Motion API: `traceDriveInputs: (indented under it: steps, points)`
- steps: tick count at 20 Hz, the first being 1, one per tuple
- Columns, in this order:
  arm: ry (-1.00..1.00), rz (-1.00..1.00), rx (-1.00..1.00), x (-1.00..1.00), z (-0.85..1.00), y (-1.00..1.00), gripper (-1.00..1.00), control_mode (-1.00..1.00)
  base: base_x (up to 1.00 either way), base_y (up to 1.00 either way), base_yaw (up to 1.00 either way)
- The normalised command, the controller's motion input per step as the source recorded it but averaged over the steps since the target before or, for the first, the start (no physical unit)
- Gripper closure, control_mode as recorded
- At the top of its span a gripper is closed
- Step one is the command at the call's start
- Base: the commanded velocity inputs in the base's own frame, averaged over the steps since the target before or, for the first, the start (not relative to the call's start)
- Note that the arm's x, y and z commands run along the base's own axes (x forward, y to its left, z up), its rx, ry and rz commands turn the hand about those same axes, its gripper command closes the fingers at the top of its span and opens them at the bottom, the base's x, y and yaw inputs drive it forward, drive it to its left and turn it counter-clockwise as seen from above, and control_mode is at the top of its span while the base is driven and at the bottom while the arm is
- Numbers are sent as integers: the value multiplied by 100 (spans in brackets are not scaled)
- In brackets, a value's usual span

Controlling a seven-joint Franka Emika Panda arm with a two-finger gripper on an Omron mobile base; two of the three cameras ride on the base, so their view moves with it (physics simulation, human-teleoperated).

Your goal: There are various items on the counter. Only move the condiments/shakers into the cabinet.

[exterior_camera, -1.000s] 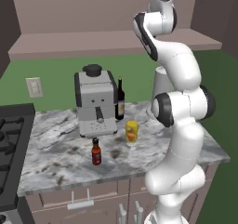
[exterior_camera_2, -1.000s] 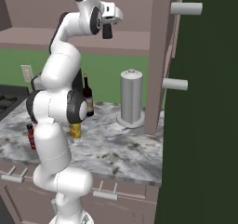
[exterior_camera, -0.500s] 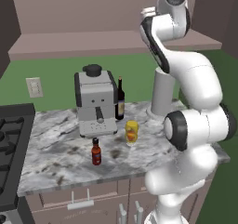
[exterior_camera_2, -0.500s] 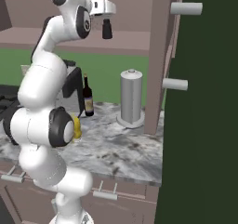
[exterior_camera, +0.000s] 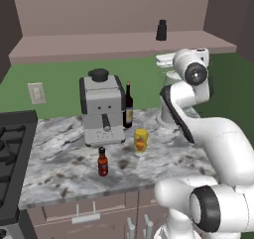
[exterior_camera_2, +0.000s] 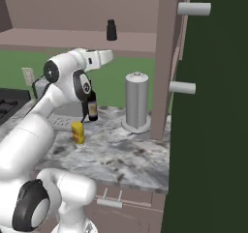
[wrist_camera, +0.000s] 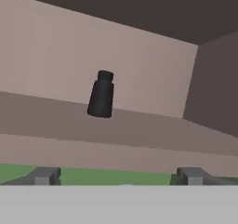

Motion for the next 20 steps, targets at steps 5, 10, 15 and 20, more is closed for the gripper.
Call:
traceDriveInputs:
  steps: [5,10,15,20]
  points:
    - [2,0,0,-100,-99,-5,-100,-100,0,0,0]
    - [42,5,17,-56,-49,-18,-100,-100,0,0,0]
    - [66,20,24,16,-30,-30,-100,-100,0,0,0]
    - [81,23,16,58,-22,-17,-100,-100,0,0,0]
